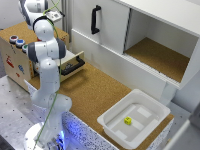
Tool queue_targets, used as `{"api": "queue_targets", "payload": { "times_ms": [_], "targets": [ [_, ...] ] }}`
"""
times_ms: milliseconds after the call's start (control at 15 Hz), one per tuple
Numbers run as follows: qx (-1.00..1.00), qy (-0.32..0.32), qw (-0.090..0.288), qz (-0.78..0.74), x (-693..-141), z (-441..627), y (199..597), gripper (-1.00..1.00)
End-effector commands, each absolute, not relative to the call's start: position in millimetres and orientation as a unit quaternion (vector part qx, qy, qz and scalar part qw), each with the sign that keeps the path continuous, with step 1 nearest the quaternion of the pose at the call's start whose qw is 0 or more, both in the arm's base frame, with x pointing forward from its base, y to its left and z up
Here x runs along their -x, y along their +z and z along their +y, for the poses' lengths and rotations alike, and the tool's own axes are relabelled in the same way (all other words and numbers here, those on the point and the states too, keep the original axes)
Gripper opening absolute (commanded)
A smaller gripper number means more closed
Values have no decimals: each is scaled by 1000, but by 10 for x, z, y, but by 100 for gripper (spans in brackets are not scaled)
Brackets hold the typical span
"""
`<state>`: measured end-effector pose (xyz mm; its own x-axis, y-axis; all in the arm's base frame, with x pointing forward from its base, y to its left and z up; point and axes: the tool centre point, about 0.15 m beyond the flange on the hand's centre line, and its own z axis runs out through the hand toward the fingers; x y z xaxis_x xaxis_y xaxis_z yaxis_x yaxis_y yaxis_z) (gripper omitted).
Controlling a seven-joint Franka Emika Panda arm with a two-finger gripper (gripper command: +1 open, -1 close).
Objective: Stack the purple block on top of the pink block
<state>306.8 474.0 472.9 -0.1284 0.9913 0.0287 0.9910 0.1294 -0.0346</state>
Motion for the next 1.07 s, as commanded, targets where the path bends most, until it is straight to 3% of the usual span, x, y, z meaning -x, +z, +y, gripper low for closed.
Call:
{"api": "queue_targets", "payload": {
  "times_ms": [0, 333, 667, 1000],
  "targets": [
    [664, -49, -3, -746, -2967, 4646, 5316, 100],
    [641, -64, -41, -764, -2686, 4831, 5663, 100],
    [599, -67, -49, -796, -2303, 5155, 5679, 100],
    [535, -70, -32, -841, -2028, 5279, 5505, 100]
  ]
}}
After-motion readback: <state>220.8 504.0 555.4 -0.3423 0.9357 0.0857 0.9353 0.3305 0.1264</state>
